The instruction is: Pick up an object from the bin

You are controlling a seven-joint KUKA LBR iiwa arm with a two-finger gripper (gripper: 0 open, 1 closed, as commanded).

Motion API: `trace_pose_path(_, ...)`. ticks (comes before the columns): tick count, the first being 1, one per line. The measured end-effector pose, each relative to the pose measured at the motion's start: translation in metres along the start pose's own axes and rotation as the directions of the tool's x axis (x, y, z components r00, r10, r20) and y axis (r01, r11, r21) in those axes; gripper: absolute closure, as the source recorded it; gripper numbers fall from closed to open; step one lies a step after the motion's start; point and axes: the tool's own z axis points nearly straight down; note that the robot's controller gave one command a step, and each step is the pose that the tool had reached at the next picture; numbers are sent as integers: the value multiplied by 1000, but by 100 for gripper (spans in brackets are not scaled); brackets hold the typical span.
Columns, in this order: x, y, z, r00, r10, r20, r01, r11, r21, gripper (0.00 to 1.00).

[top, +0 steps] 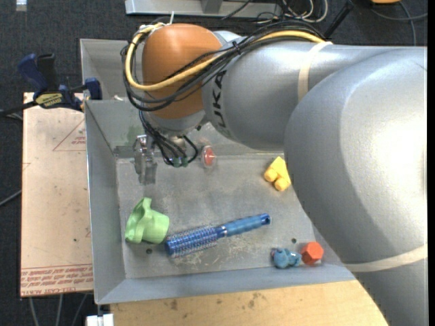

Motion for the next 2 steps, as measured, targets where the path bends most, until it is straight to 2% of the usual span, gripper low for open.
trace_pose_path(1,34,9,-8,966,-258,0,258,966,0,100)
trace_pose_path(2,52,22,-100,883,-469,9,469,883,3,100)
